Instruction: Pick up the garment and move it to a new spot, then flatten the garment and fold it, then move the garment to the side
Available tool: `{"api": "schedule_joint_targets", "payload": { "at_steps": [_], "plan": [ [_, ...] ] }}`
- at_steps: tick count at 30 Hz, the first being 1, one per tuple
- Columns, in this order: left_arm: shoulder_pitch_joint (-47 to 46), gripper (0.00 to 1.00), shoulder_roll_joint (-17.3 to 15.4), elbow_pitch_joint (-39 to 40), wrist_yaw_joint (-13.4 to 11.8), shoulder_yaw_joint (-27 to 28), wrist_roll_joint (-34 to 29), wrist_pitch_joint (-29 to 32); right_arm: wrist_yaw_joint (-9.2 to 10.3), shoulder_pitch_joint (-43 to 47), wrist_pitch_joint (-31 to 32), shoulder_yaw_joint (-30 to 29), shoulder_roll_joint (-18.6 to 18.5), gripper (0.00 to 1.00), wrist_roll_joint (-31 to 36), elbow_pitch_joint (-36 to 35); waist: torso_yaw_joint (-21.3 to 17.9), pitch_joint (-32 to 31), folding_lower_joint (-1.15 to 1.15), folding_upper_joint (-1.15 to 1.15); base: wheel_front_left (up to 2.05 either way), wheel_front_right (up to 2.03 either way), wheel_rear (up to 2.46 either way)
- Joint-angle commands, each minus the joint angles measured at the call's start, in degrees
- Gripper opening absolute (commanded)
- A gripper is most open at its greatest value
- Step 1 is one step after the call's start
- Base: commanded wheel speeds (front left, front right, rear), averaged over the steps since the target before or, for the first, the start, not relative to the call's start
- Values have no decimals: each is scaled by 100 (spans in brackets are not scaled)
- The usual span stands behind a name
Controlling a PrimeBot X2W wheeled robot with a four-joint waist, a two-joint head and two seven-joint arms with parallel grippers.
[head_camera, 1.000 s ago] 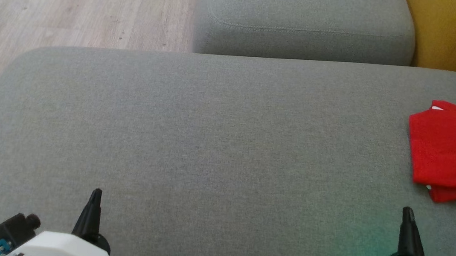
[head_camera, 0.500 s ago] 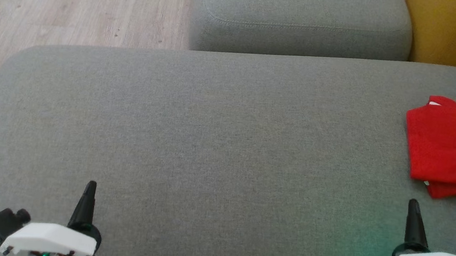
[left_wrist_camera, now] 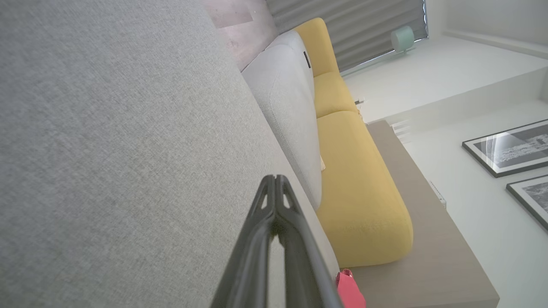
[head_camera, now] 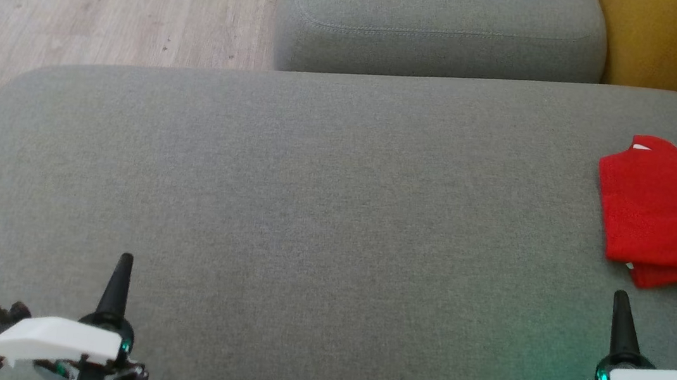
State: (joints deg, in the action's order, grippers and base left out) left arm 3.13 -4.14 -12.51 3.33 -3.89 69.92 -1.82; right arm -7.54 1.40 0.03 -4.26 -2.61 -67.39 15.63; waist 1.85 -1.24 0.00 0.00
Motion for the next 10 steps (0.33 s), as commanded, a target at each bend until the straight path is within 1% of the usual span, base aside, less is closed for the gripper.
{"api": "schedule_joint_targets", "payload": {
  "at_steps": [1,10],
  "plan": [
    [-359,0,-80,151,57,215,142,32,4,-361,42,55,-56,0,-160,-175,-5,4,0,0,0,0,0],
    [-503,0,-76,75,151,362,745,185,4,-464,192,-9,-56,0,-775,-172,-52,40,0,0,0,0,0]
  ]
}}
